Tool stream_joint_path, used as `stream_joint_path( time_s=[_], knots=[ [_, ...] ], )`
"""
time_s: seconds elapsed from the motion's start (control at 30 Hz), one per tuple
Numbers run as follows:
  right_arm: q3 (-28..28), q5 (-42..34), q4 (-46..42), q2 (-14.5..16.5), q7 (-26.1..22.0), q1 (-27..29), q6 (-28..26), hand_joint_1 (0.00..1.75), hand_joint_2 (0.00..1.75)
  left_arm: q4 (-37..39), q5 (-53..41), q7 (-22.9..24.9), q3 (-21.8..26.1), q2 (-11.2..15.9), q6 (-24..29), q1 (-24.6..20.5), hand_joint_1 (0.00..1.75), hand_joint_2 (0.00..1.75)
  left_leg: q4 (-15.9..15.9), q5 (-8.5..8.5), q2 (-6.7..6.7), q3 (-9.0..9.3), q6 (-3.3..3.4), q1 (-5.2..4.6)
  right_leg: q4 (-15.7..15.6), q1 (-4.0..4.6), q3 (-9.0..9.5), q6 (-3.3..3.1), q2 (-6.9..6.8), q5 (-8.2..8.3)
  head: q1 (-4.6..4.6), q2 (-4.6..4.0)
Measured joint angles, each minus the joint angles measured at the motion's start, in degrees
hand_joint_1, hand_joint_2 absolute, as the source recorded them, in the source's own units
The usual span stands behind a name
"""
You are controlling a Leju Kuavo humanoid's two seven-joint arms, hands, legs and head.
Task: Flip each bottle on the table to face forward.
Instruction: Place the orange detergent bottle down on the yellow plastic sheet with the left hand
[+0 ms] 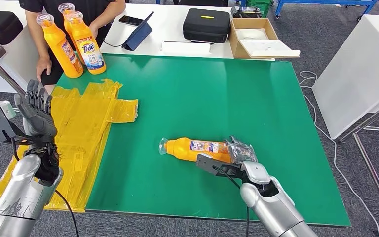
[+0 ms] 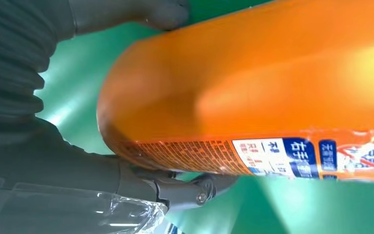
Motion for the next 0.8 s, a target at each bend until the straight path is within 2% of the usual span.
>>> stream_joint_path(
  time_s=[0.47,0.8],
  knots=[
    [-1.46,1.31,-1.75,0.65,0.36,0.88,1.41,1.75,1.75,-0.13,-0.09,0.0,1.04,-0.01,-0.18,0.29,0.0,0.0,0.0,0.0,0.01,0.0,0.0,0.0,0.0,0.0,0.0,0.0,0.0,0.0,-0.01,0.0],
    [-1.99,1.58,-3.35,-0.09,-0.18,1.89,2.0,1.75,1.75,-0.74,-0.28,-0.01,2.05,-0.24,-0.72,1.15,0.0,0.0,0.0,0.0,0.0,0.0,0.0,0.0,0.0,0.0,-0.01,0.0,0.0,0.0,0.01,0.0]
  ],
)
